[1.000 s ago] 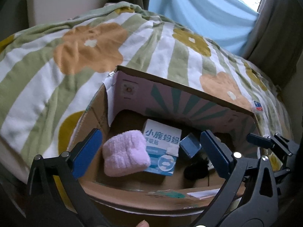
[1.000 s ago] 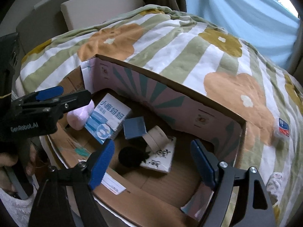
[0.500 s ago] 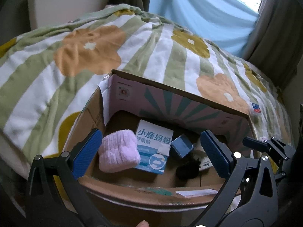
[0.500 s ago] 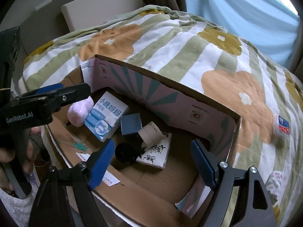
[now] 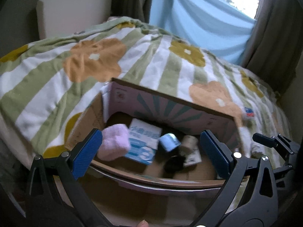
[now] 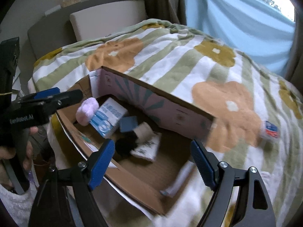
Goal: Organize objects
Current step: 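Move both grippers back to the white cloth and floss case on the bed, then grasp the white patterned cloth with the left gripper while the right gripper grasps the floss case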
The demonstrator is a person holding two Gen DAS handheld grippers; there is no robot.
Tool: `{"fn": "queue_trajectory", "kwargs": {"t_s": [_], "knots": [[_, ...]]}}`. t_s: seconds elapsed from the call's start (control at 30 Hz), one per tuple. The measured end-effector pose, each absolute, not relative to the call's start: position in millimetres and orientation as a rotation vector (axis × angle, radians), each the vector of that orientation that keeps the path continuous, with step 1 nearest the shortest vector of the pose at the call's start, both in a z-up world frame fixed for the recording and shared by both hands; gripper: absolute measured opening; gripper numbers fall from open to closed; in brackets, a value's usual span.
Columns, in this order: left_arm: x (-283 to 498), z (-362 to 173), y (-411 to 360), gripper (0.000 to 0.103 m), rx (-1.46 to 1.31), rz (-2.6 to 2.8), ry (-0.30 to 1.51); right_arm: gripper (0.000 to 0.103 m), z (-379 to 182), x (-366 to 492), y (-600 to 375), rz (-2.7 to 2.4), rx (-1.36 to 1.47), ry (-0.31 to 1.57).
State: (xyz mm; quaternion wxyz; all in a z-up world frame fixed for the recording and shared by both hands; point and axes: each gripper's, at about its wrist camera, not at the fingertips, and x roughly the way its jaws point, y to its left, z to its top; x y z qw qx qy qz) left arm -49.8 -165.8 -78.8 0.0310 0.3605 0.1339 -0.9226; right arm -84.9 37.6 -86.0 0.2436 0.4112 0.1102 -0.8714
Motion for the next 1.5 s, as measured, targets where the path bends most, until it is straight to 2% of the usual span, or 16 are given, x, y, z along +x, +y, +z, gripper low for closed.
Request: {"fn": "queue_trajectory", "kwargs": {"t_s": [0.3,0.4,0.67,0.7,0.77,0.9,1.03,1.3,1.4,1.5], "knots": [[-38,-51,-92,0.103,1.084,-2.987,0.346,0.079,-51,-78,136,-2.532,1.128,0.306],[-36,-45,-63,0.103,1.089,-3.042,0.323,0.084,-39,-82,171,-2.578,1.142,0.304],[-42,-39,15,0.103,1.109,-3.193,0.224,0.085,-25,-110,236,-2.627,1.197,0.274],[-43,-38,25,0.103,1.100,-3.211,0.197,0.086,-24,-112,241,-2.630,1.197,0.265],[-46,-36,45,0.103,1.097,-3.254,0.150,0.101,-23,-120,253,-2.641,1.194,0.240],[-57,-39,85,0.103,1.119,-3.324,0.085,0.102,-22,-141,274,-2.640,1.204,0.179],[-71,-56,124,0.103,1.179,-3.363,0.018,0.102,-30,-171,291,-2.604,1.240,0.098],[-105,-116,191,0.103,1.358,-3.409,-0.097,0.103,-70,-225,304,-2.551,1.320,0.097],[-117,-138,208,0.103,1.422,-3.408,-0.116,0.103,-95,-245,301,-2.525,1.369,0.161],[-128,-158,222,0.103,1.472,-3.408,-0.111,0.103,-120,-264,300,-2.481,1.403,0.142]]}}
